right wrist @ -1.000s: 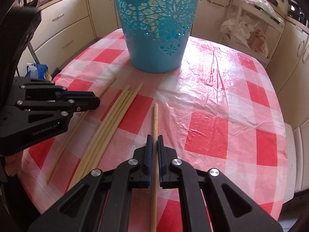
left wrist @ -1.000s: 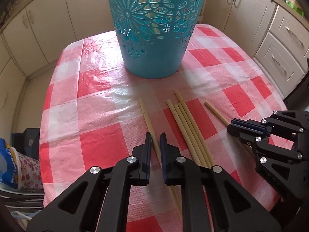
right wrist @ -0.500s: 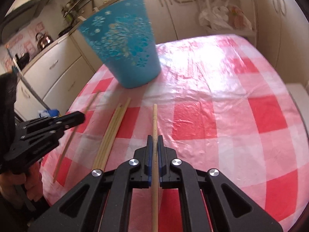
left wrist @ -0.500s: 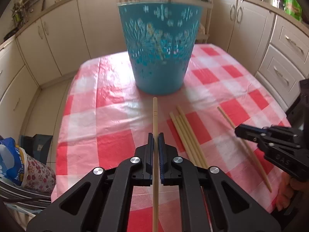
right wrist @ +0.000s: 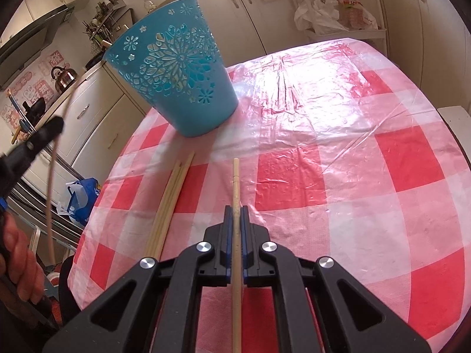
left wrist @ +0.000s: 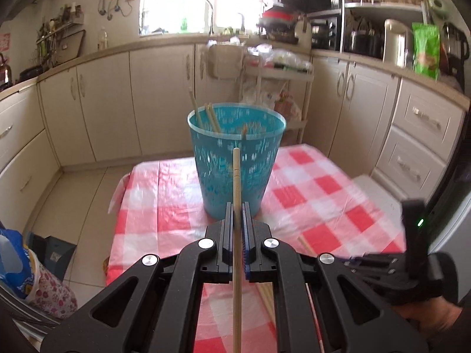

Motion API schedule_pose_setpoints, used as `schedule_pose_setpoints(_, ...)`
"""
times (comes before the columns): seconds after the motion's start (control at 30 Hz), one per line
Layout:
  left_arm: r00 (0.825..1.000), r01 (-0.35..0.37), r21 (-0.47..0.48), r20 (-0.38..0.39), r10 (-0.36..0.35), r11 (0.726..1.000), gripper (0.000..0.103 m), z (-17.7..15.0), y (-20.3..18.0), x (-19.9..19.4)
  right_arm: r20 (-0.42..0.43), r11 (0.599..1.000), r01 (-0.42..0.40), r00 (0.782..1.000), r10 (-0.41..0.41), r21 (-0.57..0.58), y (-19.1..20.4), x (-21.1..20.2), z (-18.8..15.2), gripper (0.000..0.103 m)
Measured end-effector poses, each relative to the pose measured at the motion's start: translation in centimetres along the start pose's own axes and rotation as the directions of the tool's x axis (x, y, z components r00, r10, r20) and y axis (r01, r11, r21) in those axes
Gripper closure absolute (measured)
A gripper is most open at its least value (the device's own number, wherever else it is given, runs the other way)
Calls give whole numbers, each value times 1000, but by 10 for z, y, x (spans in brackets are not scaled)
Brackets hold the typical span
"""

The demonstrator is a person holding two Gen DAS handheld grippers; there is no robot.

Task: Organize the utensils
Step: 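Lift the stick with the left tool into the basket while the right tool holds its stick, then open the left tool over the turquoise basket and pull it back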

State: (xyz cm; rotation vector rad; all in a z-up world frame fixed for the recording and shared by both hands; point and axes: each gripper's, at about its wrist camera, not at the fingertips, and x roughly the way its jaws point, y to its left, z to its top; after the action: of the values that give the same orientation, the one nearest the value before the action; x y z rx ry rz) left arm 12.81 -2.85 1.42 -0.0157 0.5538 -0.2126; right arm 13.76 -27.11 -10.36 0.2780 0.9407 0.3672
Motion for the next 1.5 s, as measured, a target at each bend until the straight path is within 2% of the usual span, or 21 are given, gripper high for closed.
schedule_pose_setpoints(0.17, 987, 58, -110, 154, -40, 992, 98, 32, 26, -27, 2, 1000, -2, 1000, 2, 2, -2, 0, 0, 97)
schedule_pose_setpoints(0.43, 936, 113, -191, 350, -40, 975, 98, 90, 54, -45, 2, 1000, -9, 1000, 9, 3, -4, 1, 0, 97)
schedule_pose_setpoints(0.6, 911, 168, -211, 407, -70, 963, 98, 122, 58, -29, 1, 1000, -14, 1000, 14, 2, -4, 1, 0, 97)
schedule_pose_setpoints(0.77, 896, 173, -236, 441, -53, 956, 98, 147, 56, -5, -2, 1000, -18, 1000, 18, 4, -4, 2, 0, 97)
schedule_pose_setpoints(1.1, 904, 121, -265, 428, 4, 957, 98, 159, 52, 60, -15, 1000, -27, 1000, 27, 9, -5, 4, 0, 97)
schedule_pose_setpoints(1.2, 904, 81, -265, 426, 41, 961, 98, 160, 50, 79, -20, 999, -30, 999, 30, 12, -6, 4, 0, 97)
schedule_pose_setpoints(1.5, 935, 4, -235, 347, 80, 972, 98, 122, 45, 120, -25, 999, -35, 999, 35, 20, -7, 5, 1, 97)
